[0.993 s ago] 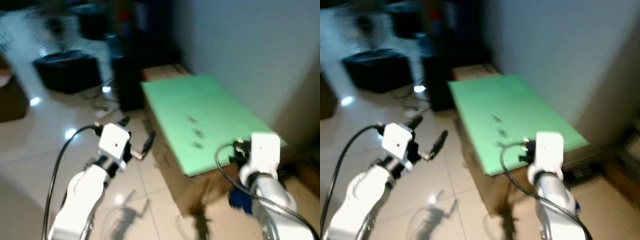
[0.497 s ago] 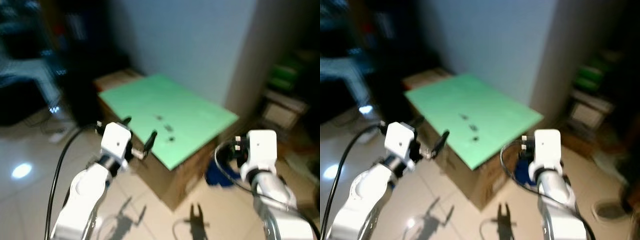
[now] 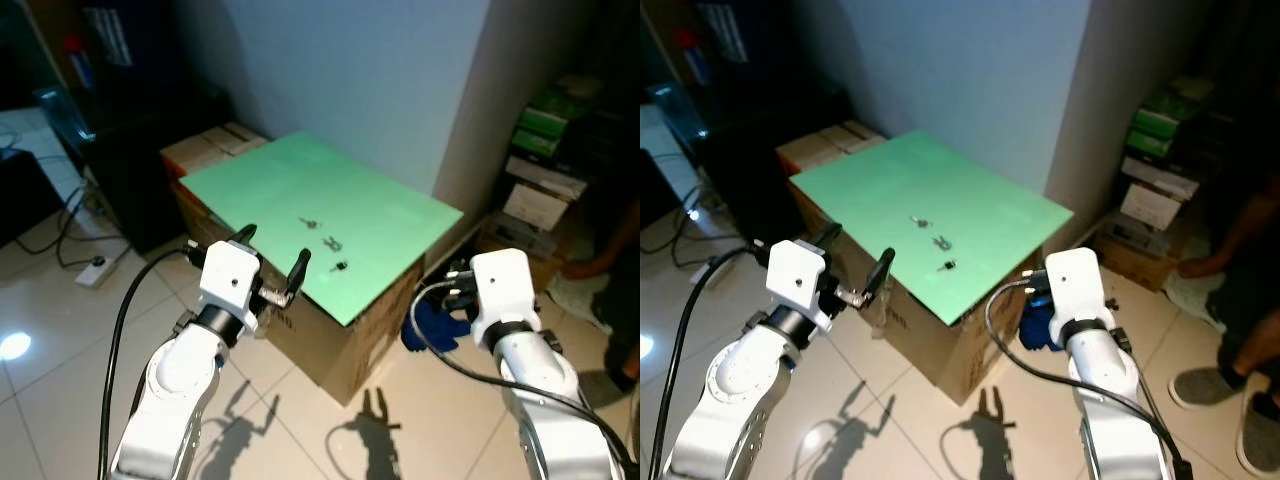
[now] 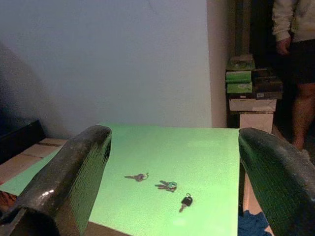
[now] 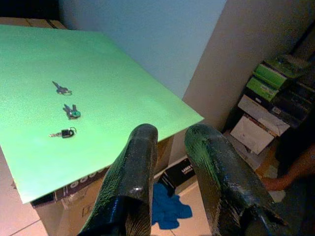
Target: Hang keys on a hook
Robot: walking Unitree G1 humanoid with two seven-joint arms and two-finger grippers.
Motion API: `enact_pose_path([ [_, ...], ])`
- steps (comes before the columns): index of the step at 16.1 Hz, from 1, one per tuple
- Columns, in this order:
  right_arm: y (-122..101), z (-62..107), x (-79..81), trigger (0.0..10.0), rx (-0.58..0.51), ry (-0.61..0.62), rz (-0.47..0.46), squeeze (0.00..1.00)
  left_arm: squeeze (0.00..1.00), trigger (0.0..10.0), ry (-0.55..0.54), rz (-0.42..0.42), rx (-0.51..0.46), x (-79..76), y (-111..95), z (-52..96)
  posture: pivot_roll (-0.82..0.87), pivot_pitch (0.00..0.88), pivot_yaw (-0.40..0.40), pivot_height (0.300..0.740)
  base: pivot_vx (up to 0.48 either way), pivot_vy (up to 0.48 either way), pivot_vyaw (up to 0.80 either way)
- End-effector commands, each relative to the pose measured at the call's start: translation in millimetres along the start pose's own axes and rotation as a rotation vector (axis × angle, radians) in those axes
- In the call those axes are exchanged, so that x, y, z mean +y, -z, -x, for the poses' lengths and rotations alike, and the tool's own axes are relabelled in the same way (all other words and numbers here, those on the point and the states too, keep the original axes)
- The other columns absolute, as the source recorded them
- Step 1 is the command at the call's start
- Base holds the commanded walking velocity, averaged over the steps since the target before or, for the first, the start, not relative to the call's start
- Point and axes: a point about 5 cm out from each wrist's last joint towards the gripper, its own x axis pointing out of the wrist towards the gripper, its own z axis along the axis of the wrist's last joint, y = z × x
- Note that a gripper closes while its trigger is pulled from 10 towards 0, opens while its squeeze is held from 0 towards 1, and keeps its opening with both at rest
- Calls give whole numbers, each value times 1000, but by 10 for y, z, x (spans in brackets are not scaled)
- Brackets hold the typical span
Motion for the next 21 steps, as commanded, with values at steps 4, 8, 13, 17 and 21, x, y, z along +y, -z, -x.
enact_pose_path([
  [4, 5, -25, 21, 10000, -38, -62, 52, 0, 0, 10000, -11, -15, -13, -4, -7, -51, -29, 0, 23, 740, 323, 0, 536],
  [8, 101, -12, 82, 10000, -48, -89, 21, 0, 0, 10000, -23, -29, 11, 23, 63, -9, -27, 0, 22, 740, 356, 0, 200],
  [13, 267, 41, 193, 10000, -2, -165, 16, 0, 0, 10000, -1, -26, 20, 22, 101, 63, -20, 0, 18, 740, 365, 0, 0],
  [17, 393, 76, 184, 10000, 68, -141, -52, 0, 0, 10000, 13, -26, 16, 8, 97, 60, -17, 0, 23, 740, 367, 0, -400],
  [21, 453, 113, 200, 10000, 77, -139, -57, 0, 0, 10000, 41, -27, 22, 5, 101, 72, -17, 0, 36, 740, 365, 0, -400],
])
